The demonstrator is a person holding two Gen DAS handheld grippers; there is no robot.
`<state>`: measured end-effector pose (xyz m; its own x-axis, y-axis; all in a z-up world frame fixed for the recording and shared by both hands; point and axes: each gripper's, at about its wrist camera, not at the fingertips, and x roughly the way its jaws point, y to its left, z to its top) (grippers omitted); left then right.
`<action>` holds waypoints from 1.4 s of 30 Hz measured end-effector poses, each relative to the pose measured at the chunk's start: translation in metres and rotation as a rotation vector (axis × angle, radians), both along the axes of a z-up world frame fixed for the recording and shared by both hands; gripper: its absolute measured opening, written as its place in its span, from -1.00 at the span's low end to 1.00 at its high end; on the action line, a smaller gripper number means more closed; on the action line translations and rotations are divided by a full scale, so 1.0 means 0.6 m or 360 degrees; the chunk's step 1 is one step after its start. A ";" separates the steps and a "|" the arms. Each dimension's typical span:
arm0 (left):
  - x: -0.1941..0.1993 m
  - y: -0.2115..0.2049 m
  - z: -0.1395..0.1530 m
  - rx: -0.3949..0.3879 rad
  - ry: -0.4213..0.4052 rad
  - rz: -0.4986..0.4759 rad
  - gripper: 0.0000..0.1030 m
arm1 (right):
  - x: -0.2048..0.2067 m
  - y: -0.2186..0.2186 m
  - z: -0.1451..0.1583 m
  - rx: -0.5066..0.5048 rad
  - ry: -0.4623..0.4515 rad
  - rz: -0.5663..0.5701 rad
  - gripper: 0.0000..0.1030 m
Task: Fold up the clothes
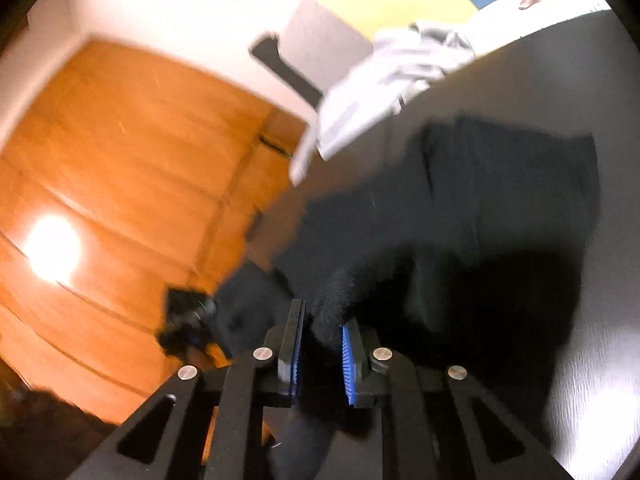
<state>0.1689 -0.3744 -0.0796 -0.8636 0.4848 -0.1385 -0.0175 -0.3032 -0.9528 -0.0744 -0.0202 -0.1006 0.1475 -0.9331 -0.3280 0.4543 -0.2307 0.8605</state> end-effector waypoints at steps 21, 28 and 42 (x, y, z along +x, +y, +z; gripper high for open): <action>-0.054 -0.075 -0.060 0.0042 -0.0352 0.0114 -0.41 | -0.061 -0.004 -0.070 0.0102 -0.0170 -0.0057 0.26; -0.050 -0.023 -0.044 -0.0232 -0.0652 -0.0164 -0.42 | -0.031 -0.034 -0.063 0.0287 0.0048 0.0123 -0.39; -0.054 -0.024 0.053 -0.0186 -0.0057 -0.0119 -0.93 | -0.021 -0.036 -0.034 0.0136 0.0050 0.0105 -0.39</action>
